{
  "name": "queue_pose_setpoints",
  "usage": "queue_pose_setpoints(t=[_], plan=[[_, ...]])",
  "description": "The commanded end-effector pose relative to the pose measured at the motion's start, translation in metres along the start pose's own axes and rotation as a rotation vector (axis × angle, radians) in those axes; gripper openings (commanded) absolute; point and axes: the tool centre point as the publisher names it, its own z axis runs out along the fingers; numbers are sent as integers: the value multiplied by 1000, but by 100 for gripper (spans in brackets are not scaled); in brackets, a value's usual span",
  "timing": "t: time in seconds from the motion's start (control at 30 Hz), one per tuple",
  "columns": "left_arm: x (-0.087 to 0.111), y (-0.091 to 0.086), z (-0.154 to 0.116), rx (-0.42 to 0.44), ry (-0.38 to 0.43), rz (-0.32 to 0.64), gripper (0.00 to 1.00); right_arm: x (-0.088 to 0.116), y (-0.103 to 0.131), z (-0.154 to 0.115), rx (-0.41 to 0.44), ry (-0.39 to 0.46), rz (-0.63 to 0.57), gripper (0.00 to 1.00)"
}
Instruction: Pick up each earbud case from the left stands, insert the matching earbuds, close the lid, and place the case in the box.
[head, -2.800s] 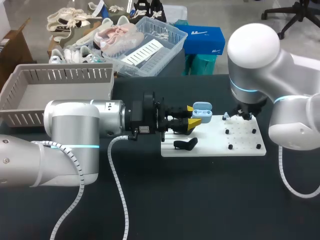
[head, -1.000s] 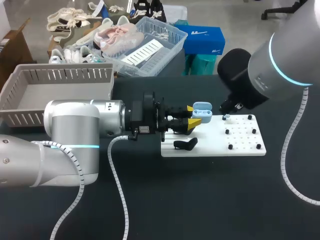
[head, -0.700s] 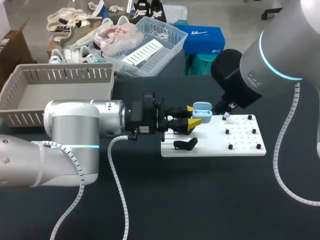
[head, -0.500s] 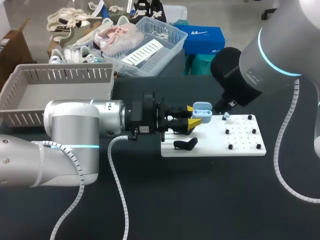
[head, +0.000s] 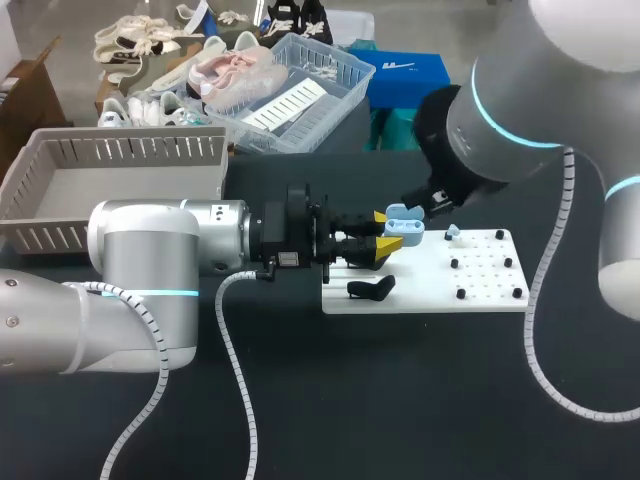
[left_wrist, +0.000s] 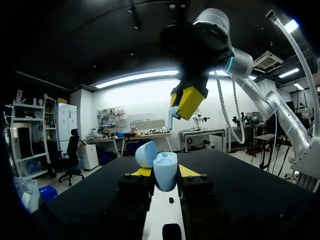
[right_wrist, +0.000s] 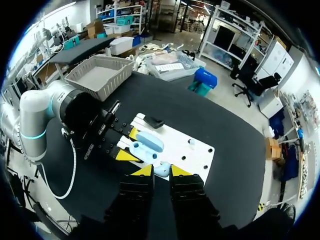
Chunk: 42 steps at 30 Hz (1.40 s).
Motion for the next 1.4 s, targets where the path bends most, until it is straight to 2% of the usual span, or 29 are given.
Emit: queue_pose_setpoints(t=[0.03,0.23,0.67,1.3,1.4], plan=[[1,1,1,0,0,0,0,2,11,-4,68,4,39,0],[1,1,1,0,0,0,0,8,10,-3,114,77,75,0],[1,1,1,0,0,0,0,15,18,-4,81,224,77,0],[1,1,1,0,0,0,0,16,18,-3,68,227,83,0],[1,1,1,0,0,0,0,6,24,-5,75,190,143,0]])
